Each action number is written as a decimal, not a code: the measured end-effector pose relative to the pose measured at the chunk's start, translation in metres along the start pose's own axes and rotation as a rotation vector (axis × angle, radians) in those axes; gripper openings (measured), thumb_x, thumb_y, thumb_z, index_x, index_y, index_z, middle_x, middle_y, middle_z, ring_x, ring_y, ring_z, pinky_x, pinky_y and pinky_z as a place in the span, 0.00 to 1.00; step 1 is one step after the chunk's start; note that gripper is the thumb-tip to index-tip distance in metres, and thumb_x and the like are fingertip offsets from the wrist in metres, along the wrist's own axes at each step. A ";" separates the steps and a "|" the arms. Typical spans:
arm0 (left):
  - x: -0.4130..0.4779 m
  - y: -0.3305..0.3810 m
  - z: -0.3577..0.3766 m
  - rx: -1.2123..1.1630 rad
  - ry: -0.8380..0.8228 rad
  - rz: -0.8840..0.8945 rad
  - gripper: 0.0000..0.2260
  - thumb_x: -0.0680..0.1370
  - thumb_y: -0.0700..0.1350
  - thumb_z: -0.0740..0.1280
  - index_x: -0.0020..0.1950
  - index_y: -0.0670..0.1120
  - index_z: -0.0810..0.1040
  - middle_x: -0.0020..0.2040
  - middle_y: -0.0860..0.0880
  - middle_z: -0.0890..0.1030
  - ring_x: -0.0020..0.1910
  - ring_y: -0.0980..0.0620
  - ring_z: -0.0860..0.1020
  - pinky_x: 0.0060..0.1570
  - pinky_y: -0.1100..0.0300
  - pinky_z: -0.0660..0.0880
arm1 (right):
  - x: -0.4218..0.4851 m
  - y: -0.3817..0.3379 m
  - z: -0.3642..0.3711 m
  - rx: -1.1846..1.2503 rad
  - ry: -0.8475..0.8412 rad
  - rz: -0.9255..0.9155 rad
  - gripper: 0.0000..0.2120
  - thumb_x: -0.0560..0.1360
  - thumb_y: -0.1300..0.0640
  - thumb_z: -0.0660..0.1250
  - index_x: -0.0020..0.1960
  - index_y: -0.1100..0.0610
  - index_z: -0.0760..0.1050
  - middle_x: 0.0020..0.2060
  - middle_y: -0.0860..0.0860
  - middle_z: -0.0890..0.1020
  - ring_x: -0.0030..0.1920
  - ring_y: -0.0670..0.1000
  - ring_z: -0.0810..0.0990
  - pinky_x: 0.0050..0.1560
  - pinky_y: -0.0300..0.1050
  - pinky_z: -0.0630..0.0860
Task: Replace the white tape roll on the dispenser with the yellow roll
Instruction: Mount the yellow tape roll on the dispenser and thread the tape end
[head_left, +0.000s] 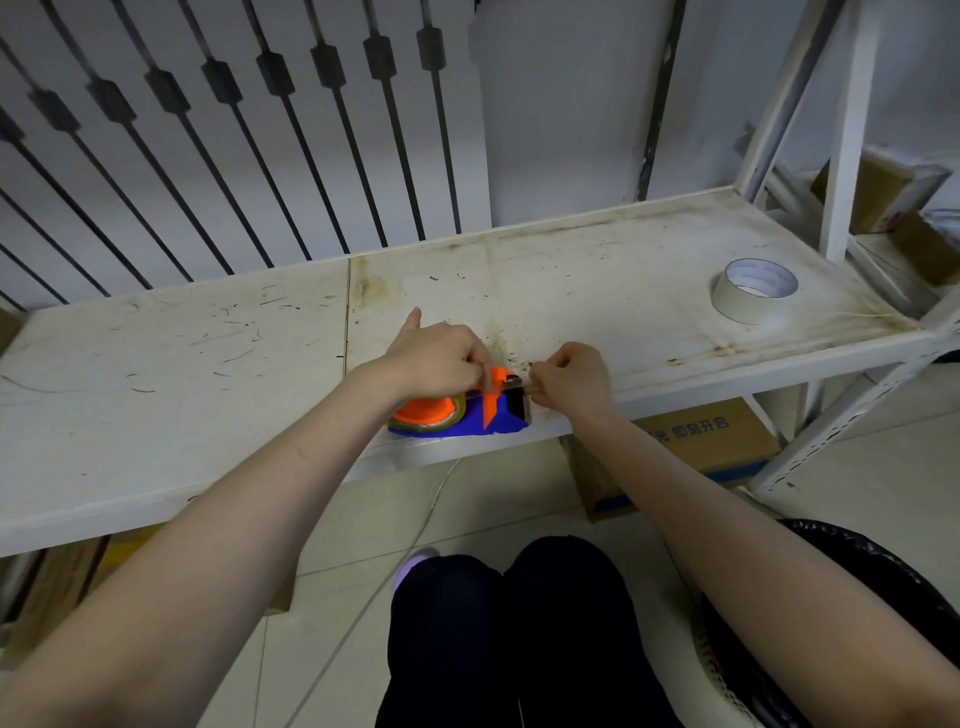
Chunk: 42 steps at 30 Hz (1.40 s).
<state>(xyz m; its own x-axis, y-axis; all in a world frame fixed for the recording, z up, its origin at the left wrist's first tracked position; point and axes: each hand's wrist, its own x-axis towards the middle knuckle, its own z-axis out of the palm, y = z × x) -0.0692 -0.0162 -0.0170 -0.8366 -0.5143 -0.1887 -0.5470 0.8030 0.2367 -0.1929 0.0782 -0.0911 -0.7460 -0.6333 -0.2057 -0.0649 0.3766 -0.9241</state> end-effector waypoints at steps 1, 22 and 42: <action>0.000 -0.001 0.001 0.005 0.008 -0.003 0.17 0.73 0.41 0.57 0.39 0.57 0.82 0.50 0.54 0.84 0.59 0.52 0.75 0.72 0.39 0.39 | 0.000 0.000 0.000 0.014 0.006 0.002 0.07 0.73 0.66 0.65 0.38 0.61 0.69 0.34 0.58 0.80 0.32 0.50 0.82 0.39 0.47 0.82; -0.005 -0.003 0.016 0.294 0.116 0.081 0.07 0.72 0.54 0.67 0.46 0.55 0.82 0.45 0.55 0.82 0.56 0.51 0.75 0.72 0.38 0.41 | -0.013 0.021 0.004 -0.053 0.068 -0.109 0.13 0.69 0.53 0.73 0.47 0.57 0.73 0.36 0.47 0.77 0.37 0.44 0.76 0.36 0.38 0.72; 0.010 0.021 0.021 0.361 -0.018 0.019 0.24 0.62 0.66 0.69 0.48 0.49 0.75 0.41 0.52 0.75 0.53 0.47 0.78 0.70 0.38 0.53 | -0.012 0.012 0.009 0.251 -0.014 0.100 0.21 0.69 0.70 0.58 0.23 0.54 0.57 0.21 0.48 0.62 0.31 0.53 0.70 0.39 0.48 0.71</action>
<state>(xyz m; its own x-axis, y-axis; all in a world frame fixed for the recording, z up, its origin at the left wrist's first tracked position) -0.0889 0.0018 -0.0337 -0.8438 -0.4958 -0.2054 -0.4833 0.8684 -0.1108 -0.1789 0.0847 -0.1025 -0.7312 -0.6112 -0.3028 0.1764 0.2593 -0.9495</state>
